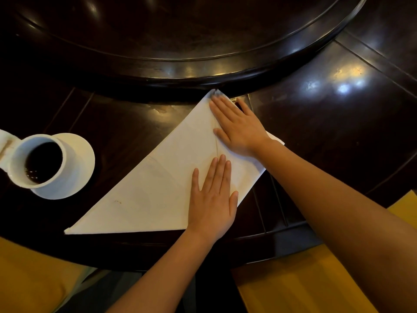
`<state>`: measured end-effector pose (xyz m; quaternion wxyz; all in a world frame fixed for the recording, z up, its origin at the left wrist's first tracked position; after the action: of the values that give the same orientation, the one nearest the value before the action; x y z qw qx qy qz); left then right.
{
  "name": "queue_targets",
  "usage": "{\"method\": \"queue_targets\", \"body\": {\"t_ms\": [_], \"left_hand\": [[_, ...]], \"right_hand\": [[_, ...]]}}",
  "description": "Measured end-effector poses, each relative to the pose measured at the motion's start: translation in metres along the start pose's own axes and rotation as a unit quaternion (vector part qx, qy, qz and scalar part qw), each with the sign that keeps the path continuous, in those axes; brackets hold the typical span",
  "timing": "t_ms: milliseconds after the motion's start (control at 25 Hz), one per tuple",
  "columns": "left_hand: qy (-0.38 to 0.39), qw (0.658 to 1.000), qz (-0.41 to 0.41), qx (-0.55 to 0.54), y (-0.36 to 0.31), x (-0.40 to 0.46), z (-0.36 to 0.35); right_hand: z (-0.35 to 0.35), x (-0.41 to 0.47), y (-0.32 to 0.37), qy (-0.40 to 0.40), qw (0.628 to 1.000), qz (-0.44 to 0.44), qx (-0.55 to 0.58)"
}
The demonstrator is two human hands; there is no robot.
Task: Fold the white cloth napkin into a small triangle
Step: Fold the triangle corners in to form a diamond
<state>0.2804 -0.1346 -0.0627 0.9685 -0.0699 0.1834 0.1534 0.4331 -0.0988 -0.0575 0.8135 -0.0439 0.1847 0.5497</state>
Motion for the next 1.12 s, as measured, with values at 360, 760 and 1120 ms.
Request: {"method": "queue_targets", "body": {"t_ms": [360, 760, 1120], "left_hand": [[-0.003, 0.998, -0.067, -0.013, 0.011, -0.028, -0.002], [-0.01, 0.997, -0.074, -0.002, 0.011, -0.027, -0.004], [-0.007, 0.996, -0.087, -0.005, 0.013, -0.029, -0.007]], "right_hand": [[0.01, -0.022, 0.008, -0.032, 0.999, -0.014, -0.007], [-0.052, -0.114, 0.037, 0.022, 0.996, 0.083, -0.036], [-0.02, -0.072, -0.04, 0.061, 0.992, 0.079, -0.08]]}}
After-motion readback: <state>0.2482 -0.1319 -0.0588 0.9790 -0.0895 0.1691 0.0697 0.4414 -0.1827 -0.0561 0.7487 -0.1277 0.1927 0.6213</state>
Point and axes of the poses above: each hand's wrist, its own x-axis towards the middle knuckle, its own z-axis out of the back of the hand, y = z × x, the point moved 8 cm from there along x, towards the middle knuckle, and after that the axes turned 11 degrees about y, right-handed, at the moved point
